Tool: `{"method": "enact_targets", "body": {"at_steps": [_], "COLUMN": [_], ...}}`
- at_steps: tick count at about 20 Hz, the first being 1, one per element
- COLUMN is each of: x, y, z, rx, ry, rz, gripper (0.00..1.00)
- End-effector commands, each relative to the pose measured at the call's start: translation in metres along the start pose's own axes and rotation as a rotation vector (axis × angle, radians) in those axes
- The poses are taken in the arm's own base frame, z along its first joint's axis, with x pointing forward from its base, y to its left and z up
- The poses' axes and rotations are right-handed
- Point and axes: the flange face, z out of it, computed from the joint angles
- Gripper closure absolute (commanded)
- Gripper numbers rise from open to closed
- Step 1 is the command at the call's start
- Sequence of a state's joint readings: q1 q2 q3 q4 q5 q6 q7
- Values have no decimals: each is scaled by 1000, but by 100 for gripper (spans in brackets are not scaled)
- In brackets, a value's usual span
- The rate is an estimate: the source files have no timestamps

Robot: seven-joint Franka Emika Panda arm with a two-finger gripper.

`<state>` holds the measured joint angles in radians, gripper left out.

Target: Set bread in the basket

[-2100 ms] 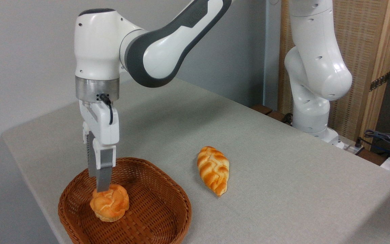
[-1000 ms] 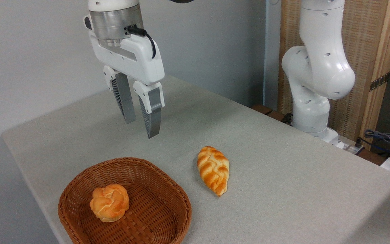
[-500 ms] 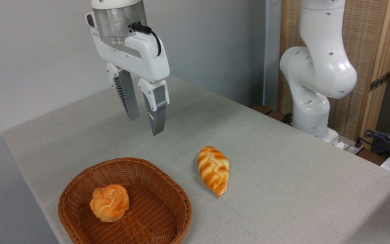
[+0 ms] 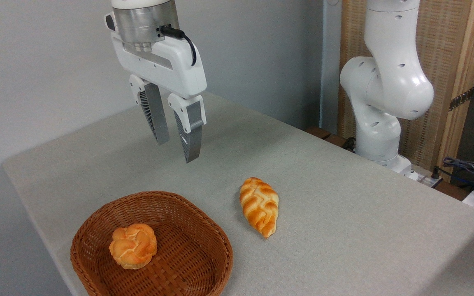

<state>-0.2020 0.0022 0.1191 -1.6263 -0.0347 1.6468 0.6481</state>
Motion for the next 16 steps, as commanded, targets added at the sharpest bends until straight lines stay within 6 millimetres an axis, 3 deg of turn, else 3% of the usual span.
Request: {"method": "enact_targets", "body": {"at_steps": [1,16], "x": [-2,-1], "y": [6,6], "z": [-6,-5], "rx": [-23,-22], "ry": [0,-2], "rz": [8,10], "gripper": [0,0]}}
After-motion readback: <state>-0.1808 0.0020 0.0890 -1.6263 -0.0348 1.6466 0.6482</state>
